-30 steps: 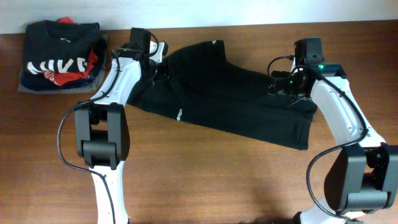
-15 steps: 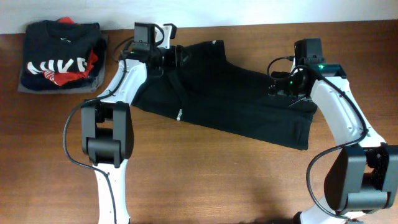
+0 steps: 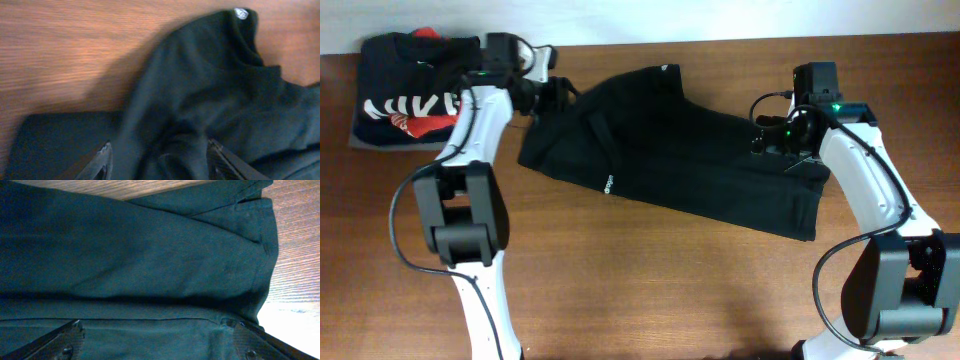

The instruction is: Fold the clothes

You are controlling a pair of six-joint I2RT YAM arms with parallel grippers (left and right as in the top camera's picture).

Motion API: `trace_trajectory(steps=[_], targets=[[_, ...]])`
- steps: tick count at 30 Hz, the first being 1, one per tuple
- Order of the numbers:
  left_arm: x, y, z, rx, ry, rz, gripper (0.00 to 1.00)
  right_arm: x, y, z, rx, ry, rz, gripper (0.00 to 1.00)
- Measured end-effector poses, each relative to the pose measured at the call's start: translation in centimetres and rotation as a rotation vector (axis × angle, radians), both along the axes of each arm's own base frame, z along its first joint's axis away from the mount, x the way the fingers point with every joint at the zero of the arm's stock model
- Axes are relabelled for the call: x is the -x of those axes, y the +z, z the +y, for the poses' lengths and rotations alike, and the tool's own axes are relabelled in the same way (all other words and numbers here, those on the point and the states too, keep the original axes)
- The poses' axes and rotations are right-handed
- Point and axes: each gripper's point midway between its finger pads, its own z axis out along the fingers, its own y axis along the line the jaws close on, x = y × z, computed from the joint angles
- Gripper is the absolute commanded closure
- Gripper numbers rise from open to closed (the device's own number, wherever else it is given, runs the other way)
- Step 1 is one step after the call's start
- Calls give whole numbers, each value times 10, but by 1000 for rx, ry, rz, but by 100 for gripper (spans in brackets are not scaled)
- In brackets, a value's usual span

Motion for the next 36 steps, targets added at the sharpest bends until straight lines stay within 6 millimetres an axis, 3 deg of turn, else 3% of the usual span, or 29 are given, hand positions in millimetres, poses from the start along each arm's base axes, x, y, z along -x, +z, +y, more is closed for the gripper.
trace_trajectory(steps=[5,9,16,19,36], targets=[[18,-10,8,-21,-10,82,40,0,0,0,0,0,0,1],[33,-15,-8,-30,-59,128,40,0,0,0,0,0,0,1],[42,-14,-50,-38,-144,121,40,0,0,0,0,0,0,1],[44,-16,-58,-58,-161,118,40,0,0,0,0,0,0,1],[42,-25,-39,-156,-112,132,40,1,0,0,0,0,4,1]])
